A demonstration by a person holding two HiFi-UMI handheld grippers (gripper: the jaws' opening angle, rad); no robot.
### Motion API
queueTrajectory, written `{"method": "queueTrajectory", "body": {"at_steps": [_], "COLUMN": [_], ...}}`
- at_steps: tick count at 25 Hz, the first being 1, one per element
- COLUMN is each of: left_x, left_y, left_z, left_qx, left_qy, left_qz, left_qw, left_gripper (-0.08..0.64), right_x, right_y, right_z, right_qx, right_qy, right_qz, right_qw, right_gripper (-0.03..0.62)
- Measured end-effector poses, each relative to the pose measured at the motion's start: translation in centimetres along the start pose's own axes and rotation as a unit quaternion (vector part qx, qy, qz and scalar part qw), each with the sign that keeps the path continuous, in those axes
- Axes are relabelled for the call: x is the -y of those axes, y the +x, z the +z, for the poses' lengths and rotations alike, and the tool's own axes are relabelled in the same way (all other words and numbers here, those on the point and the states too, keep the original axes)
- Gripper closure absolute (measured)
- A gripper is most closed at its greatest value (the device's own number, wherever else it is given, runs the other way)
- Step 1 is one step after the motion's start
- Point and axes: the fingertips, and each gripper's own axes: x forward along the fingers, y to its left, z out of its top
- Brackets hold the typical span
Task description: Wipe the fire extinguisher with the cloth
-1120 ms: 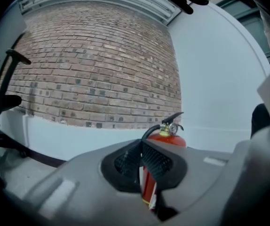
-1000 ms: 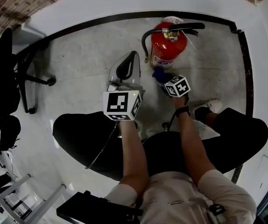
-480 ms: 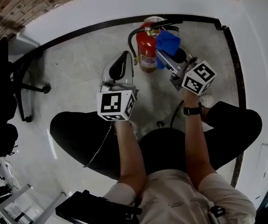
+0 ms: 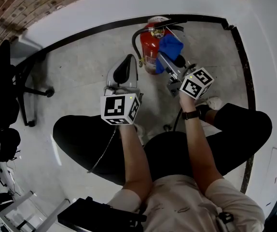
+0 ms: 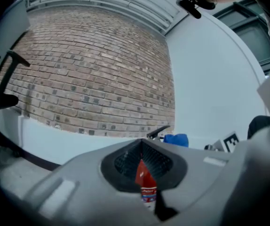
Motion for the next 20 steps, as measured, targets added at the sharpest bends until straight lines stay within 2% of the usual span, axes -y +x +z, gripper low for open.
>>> {"method": "queueTrajectory", "body": {"at_steps": [2,4,6,9,15,17,20], "left_x": [0.1,0.1,0.2,0.2,-0.7,-1.0,-1.4], "left_y": [0.2,0.4,0.5,0.7,1.0,1.2,1.6], "left_z": [-0.2,-0.2,-0.3,-0.8,-1.8,-2.3,-3.2], "left_qx": [-0.001,0.000,-0.001,-0.007,-0.016,-0.021,-0.029], "left_qy": [-0.004,-0.007,-0.008,-0.008,-0.017,-0.018,-0.022], "left_qz": [-0.002,-0.002,-0.003,-0.004,0.001,0.003,0.004], "left_qw": [1.0000,1.0000,1.0000,0.9999,0.9997,0.9996,0.9993], "left_gripper": [0.557,0.557,0.557,0.557,0.557,0.557,0.557], "right_x": [0.6,2.1,3.7,5.5,8.8,10.2,12.5], "right_y": [-0.6,-1.3,-1.9,-2.1,-2.5,-3.4,-4.2], "right_z": [-3.4,-8.6,-12.8,-16.7,-22.8,-25.3,-28.6], "right_qx": [-0.049,-0.139,-0.186,-0.207,-0.259,-0.267,-0.254], "right_qy": [-0.006,-0.022,-0.020,0.017,0.050,0.091,0.173], "right_qz": [-0.016,-0.048,-0.071,-0.081,-0.095,-0.112,-0.141], "right_qw": [0.999,0.989,0.980,0.975,0.960,0.953,0.941], "right_gripper": [0.476,0.480,0.480,0.480,0.477,0.477,0.476]}}
